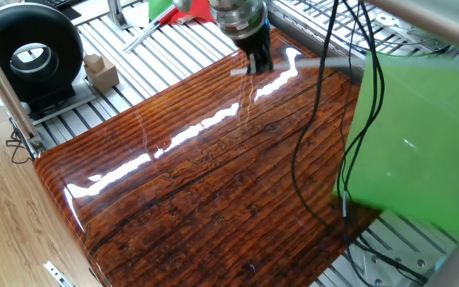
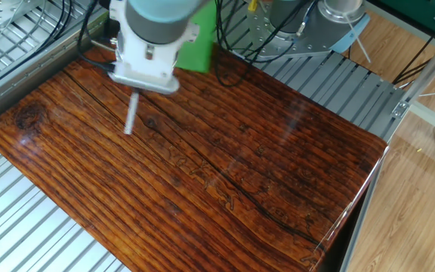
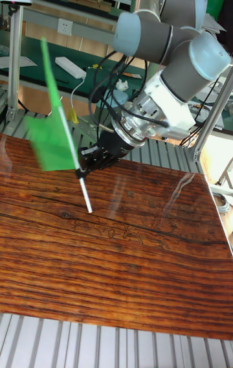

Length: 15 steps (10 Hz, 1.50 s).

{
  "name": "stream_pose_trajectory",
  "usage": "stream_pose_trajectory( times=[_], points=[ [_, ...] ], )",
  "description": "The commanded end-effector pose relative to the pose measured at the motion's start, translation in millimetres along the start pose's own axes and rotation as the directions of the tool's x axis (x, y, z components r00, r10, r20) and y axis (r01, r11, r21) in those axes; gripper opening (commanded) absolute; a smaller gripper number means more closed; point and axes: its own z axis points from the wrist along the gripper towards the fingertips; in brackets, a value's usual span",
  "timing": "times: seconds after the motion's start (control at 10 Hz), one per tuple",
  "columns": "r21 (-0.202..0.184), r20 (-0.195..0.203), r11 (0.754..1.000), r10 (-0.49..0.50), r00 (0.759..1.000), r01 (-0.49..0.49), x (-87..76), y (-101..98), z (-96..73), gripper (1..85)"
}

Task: Wave the flag

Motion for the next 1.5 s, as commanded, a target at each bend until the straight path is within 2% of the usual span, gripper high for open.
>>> stream_pose_trajectory(
  times=[0.0,0.2,0.3,0.4,0.5,0.6,0.7,0.9,1.1,1.4],
  points=[
    [0.221,-0.036,0.958,-0.177,0.983,0.181,0.8,-56.2,-10.6,1.0],
    [0.242,-0.04,0.951,-0.188,0.981,0.192,0.8,-62.9,-11.4,1.0],
    [0.164,-0.027,0.979,-0.116,0.993,0.119,5.1,-43.4,-6.4,1.0],
    [0.031,-0.005,1.0,0.002,1.0,-0.002,5.1,-10.4,-1.0,1.0],
    [-0.115,-0.009,0.985,0.13,0.991,-0.13,2.6,26.1,-0.9,1.0],
    [-0.213,-0.027,0.952,0.221,0.975,-0.221,-1.2,51.0,-4.5,1.0],
    [-0.279,-0.043,0.917,0.286,0.957,-0.286,-6.4,67.5,-8.3,1.0],
    [-0.314,-0.046,0.895,0.319,0.947,-0.317,-10.9,76.0,-11.1,1.0],
    [-0.31,-0.017,0.905,0.3,0.954,-0.29,-16.6,73.4,-10.4,1.0],
    [-0.278,0.041,0.931,0.259,0.965,-0.238,-27.8,62.0,-6.9,1.0]
  ],
)
